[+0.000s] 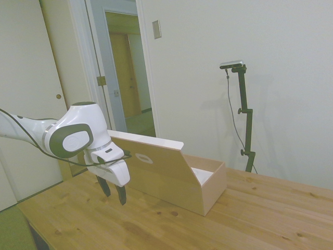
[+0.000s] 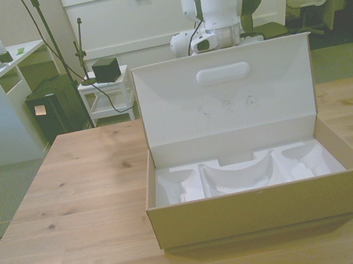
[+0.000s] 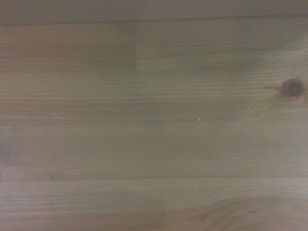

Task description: Close the box

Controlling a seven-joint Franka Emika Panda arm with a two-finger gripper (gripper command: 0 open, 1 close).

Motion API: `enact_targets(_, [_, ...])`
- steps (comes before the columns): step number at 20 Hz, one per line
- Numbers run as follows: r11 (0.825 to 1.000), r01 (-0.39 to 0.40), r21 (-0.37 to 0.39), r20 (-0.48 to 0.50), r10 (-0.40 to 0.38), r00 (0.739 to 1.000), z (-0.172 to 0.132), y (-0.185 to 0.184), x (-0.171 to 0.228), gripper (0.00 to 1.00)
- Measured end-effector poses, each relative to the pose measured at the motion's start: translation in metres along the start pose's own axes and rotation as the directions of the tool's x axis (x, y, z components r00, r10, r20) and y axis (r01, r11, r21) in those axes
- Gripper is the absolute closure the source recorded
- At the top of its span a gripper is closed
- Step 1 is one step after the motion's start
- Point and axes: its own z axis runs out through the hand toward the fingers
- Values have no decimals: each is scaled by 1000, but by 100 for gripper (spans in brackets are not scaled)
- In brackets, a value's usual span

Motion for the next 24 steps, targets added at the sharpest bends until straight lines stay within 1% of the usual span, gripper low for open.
enact_targets(3, [1000,1,-3,-1,-1,1000,-2,-1,1,0])
enact_targets(6, [1000,-7,11,-15,7,1000,-22,-4,7,0])
enact_targets(12, [996,-48,78,-78,54,995,-108,-20,22,0])
enact_targets(15, [990,-85,112,-122,99,988,-138,-33,27,0])
enact_targets(18, [980,-117,161,-166,144,976,-149,-53,34,0])
enact_targets(20, [972,-127,197,-195,166,967,-149,-65,38,0])
enact_targets(22, [967,-131,217,-221,179,959,-152,-73,38,0])
enact_targets(24, [961,-139,240,-246,198,949,-161,-78,37,0])
